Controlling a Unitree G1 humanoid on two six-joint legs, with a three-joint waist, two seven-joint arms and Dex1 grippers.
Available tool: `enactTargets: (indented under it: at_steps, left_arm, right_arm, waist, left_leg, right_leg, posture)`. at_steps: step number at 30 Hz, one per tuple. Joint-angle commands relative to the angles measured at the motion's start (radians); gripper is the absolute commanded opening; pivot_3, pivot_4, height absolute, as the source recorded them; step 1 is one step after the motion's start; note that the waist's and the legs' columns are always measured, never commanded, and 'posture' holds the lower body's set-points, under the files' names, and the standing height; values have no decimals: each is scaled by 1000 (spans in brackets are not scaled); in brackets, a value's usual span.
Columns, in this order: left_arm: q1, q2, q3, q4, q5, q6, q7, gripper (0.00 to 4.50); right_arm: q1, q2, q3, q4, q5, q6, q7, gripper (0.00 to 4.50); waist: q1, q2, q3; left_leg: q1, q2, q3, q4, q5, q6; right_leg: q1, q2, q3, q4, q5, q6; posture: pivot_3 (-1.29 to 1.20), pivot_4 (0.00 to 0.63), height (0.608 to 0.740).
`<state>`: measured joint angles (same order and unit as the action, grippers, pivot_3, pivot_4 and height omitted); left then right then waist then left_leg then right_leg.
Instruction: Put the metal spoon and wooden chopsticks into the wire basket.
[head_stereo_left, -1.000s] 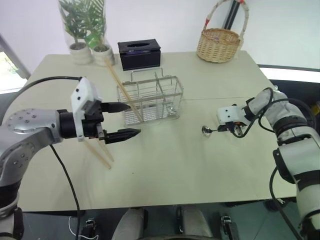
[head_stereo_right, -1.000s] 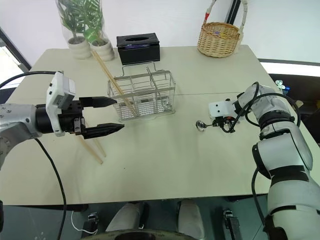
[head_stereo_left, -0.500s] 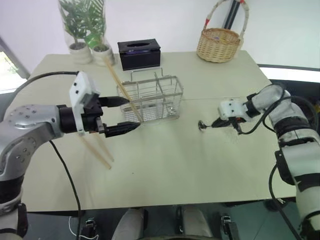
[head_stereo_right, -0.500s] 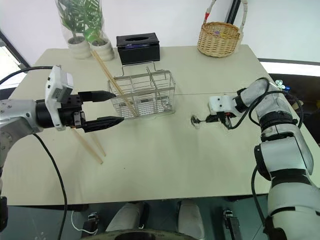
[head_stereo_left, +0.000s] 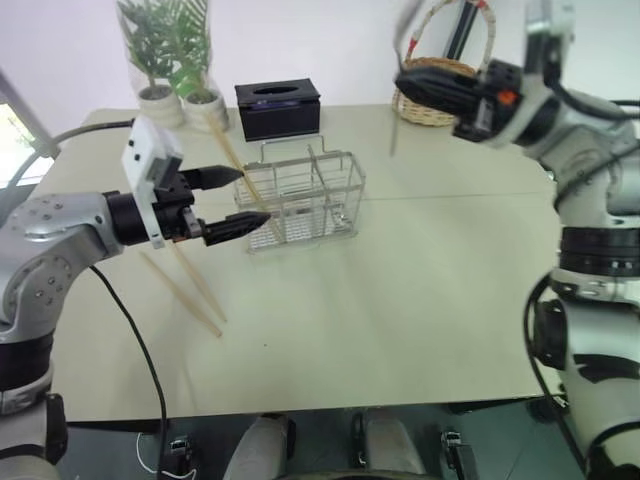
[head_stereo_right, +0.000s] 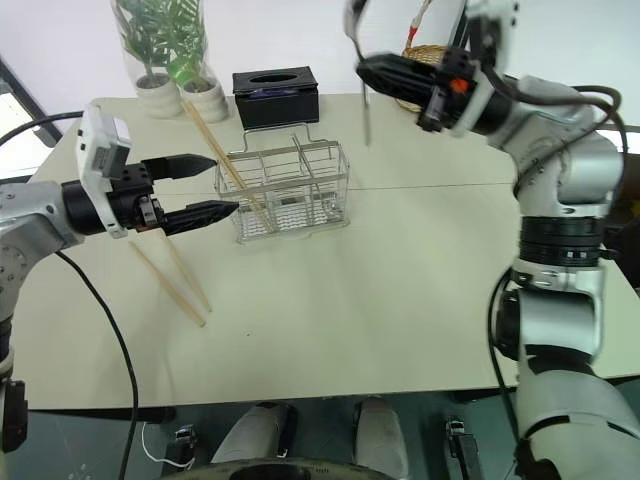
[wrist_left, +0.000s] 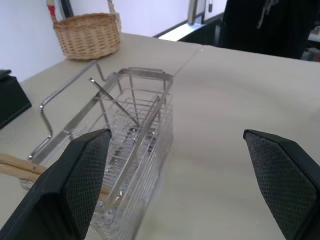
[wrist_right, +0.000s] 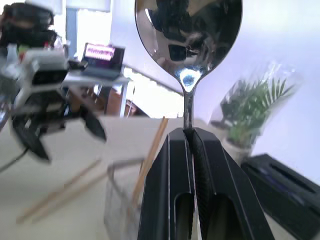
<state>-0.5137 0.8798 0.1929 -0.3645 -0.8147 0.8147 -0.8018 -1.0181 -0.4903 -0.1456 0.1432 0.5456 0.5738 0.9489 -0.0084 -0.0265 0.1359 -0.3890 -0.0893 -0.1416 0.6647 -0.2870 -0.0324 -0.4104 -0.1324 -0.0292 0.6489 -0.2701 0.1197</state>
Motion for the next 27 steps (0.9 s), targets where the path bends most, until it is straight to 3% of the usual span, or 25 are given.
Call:
enactTargets:
  at_steps: [1, 13, 14, 15, 22, 27]
  left_arm:
    - [-29, -6, 19, -3, 10, -20, 7, 4500]
    - [-8, 5, 72, -37, -10, 7, 47, 4500]
    - [-4, 6, 77, -42, -13, 11, 52, 4500]
    - [-2, 7, 81, -46, -16, 14, 57, 4500]
    - [7, 7, 96, -59, -19, 28, 73, 4500]
    - [0, -13, 113, -41, -14, 31, 121, 4500]
  right_arm:
    - [-5, 61, 3, -15, -17, -8, -121, 38]
    - [49, 200, 62, 180, -170, -171, -303, 38]
    - [60, 206, 63, 183, -172, -167, -306, 663]
    - [73, 210, 65, 174, -170, -163, -304, 862]
    - [103, 211, 74, 110, -191, -150, -345, 4224]
    - [75, 158, 36, -17, -136, -76, -340, 4371]
  waist:
    - [1, 0, 0]
    - [-8, 0, 0]
    - [-8, 0, 0]
    - [-8, 0, 0]
    - [-9, 0, 0]
    - [-7, 0, 0]
  left_leg:
    - [0, -1, 0, 0, 0, 0]
    - [-2, -2, 1, 0, 0, 1]
    - [-2, -2, 1, 0, 0, 1]
    - [-2, -2, 1, 0, 0, 1]
    - [-1, -1, 1, 0, 0, 0]
    - [-2, -1, 1, 0, 0, 0]
  right_leg:
    - [-1, 0, 0, 0, 0, 0]
    - [-3, 0, 0, 1, 0, 1]
    - [-3, 0, 0, 1, 0, 1]
    - [-3, 0, 0, 1, 0, 1]
    - [-4, 3, 0, 3, 0, 1]
    - [-5, 3, 0, 3, 0, 1]
  posture:
    - [0, 150, 650]
    - [0, 150, 650]
    - [0, 150, 650]
    - [0, 150, 650]
    - [0, 150, 650]
    - [0, 150, 650]
